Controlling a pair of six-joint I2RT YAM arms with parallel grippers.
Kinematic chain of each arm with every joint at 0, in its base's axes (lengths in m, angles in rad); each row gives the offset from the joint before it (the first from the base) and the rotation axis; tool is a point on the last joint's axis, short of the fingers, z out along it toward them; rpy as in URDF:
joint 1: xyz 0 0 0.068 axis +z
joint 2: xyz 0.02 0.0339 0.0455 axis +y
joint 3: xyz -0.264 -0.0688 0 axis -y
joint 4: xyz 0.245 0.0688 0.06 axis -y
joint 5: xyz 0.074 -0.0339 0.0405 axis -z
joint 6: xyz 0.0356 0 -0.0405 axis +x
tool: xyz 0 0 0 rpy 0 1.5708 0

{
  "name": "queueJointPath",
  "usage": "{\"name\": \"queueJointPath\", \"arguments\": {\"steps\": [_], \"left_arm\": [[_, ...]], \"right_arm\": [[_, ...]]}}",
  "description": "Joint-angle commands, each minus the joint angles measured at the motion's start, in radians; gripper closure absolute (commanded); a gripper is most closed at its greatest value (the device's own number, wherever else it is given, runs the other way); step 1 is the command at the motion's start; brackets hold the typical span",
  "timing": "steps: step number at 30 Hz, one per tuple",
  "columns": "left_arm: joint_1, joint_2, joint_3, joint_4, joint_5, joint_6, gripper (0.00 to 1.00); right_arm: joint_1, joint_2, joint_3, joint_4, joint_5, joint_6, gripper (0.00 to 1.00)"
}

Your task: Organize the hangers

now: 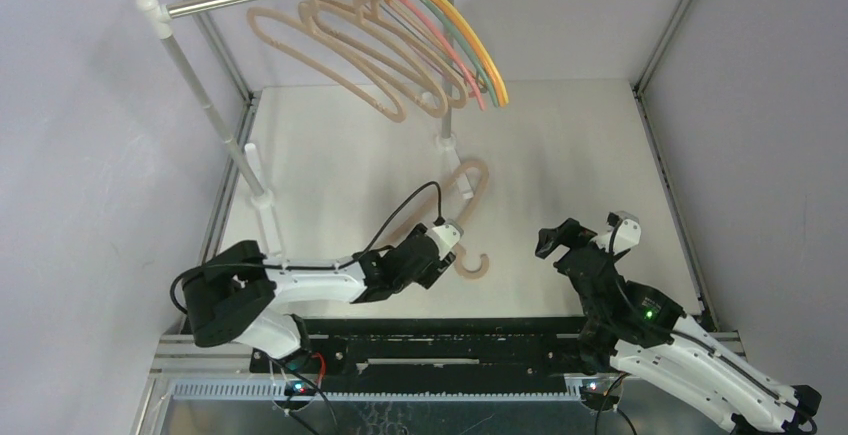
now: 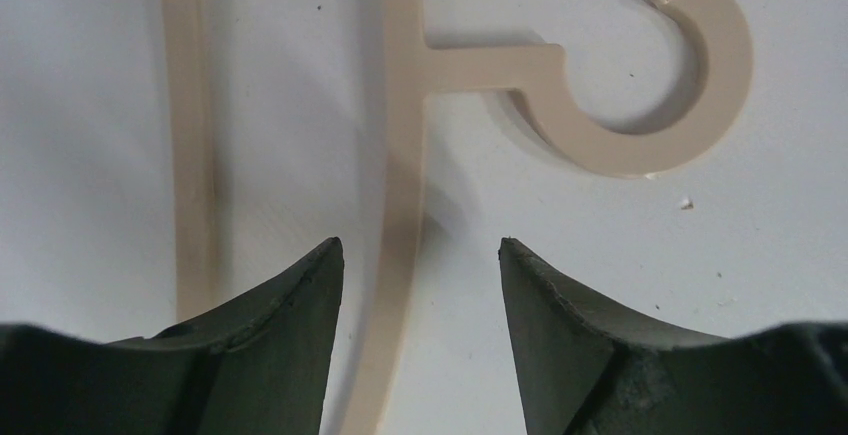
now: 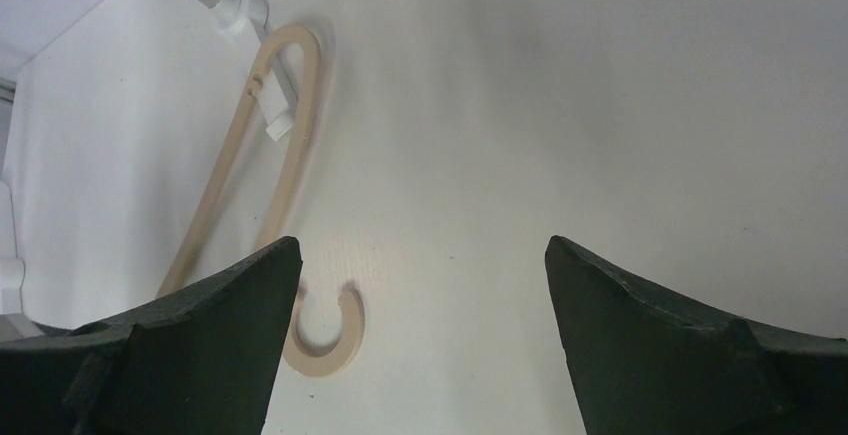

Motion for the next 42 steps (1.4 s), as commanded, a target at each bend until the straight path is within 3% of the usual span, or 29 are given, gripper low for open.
{"name": "queueJointPath", "arguments": {"steps": [1,8,16,22,24,27,33,42], "left_arm": [[0.037,0.052,0.045,0.102,0.083,0.095,0.37],[0.068,0.119,0.063,0.151,0.162,0.109,0.39],[0.091,0.197,0.097,0.121,0.256,0.043,0.51],[0.093,0.248,0.128,0.073,0.273,-0.014,0.78],[0.093,0.249,0.116,0.082,0.273,-0.034,0.98],[0.093,0.230,0.097,0.085,0.272,-0.054,1.00],[0.091,0.072,0.082,-0.014,0.228,-0.110,1.00],[0.105,-0.340,0.066,-0.212,0.089,-0.289,1.00]], "right_arm": [[-0.014,0.012,0.005,0.046,0.001,-0.027,0.00],[-0.034,0.019,0.005,0.044,-0.002,-0.035,0.00],[-0.048,0.043,0.002,0.042,-0.010,-0.028,0.00],[-0.051,0.034,-0.004,0.028,-0.010,-0.021,0.00],[-0.053,0.027,-0.004,0.023,-0.010,-0.021,0.00],[-0.054,0.014,-0.005,0.017,-0.008,-0.021,0.00],[-0.055,0.000,-0.014,0.014,-0.013,-0.016,0.00],[-0.056,0.004,-0.019,0.042,-0.020,-0.035,0.00]]}}
